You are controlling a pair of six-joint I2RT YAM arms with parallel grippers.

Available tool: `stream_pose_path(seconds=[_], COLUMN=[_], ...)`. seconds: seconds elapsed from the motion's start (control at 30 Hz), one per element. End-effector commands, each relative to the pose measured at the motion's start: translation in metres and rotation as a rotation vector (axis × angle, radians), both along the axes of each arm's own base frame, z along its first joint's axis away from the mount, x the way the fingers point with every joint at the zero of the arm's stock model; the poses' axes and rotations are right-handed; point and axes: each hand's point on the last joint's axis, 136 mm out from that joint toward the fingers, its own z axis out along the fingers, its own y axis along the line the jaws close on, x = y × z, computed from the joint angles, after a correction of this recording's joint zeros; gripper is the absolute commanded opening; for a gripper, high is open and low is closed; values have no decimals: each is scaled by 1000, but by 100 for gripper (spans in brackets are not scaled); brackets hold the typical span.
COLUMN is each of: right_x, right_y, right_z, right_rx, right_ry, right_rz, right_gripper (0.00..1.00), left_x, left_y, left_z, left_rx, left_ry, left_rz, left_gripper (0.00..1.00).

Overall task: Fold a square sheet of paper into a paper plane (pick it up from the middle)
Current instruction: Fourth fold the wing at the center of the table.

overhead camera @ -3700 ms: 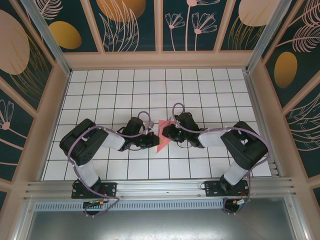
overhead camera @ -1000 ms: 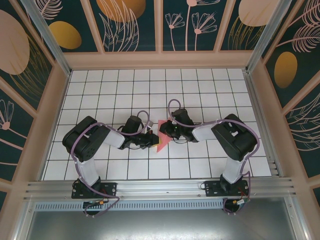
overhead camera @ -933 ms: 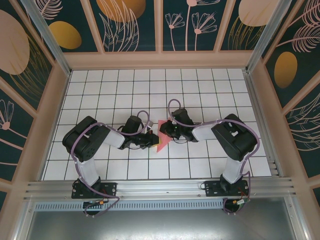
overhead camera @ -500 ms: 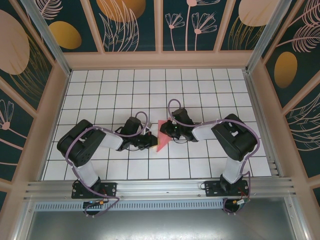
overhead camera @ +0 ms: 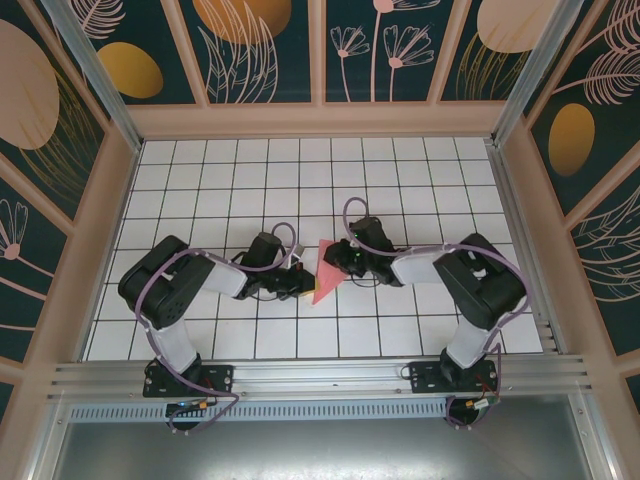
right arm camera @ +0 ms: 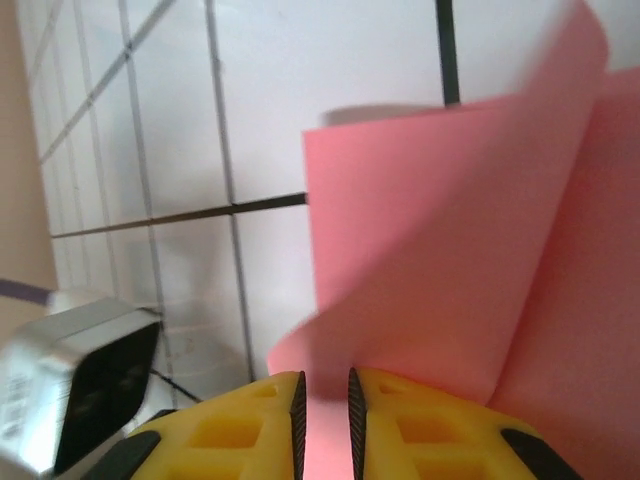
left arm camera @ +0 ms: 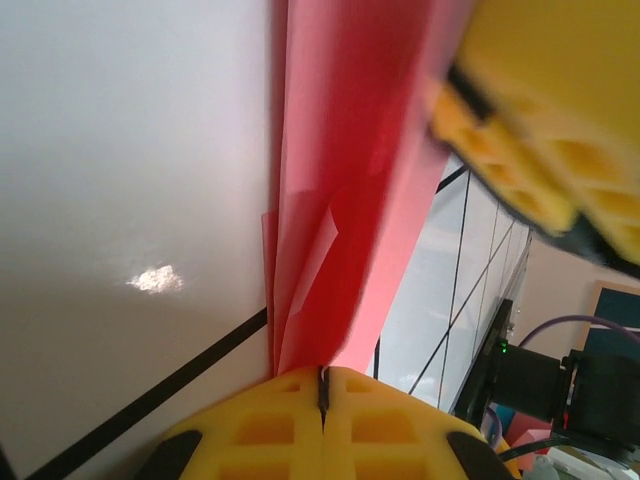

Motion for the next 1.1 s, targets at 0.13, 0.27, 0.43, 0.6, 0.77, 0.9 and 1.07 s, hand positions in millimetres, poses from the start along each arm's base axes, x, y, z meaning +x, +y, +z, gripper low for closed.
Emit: stream_pose_path(seconds=[0.13, 0.27, 0.43, 0.6, 0.77, 0.9, 1.07], right_x=[3, -8, -13, -14, -7, -1, 1], right_y=[-10, 7, 14, 17, 17, 12, 10], right_z=[37, 30, 28, 18, 7, 1, 3], right_rx=[45, 70, 92, 83, 71, 43, 59], right_ry=[-93, -59, -54, -23, -6, -4, -7], right_rz=[-33, 37, 50, 70, 62, 36, 36], right_gripper=[24, 21, 20, 20, 20, 20, 20], left_x=[-13, -13, -12, -10, -12, -14, -12], left_y=[8, 9, 11, 13, 14, 16, 18], left_z=[-39, -43, -41, -38, -40, -41, -41], left_rx=[112, 120, 107, 94, 101, 112, 114], left_ry=[74, 89, 101, 96, 99, 101, 96], left_rz=[-23, -13, 38, 70, 70, 68, 86], left_gripper=[0, 0, 0, 0, 0, 0, 0])
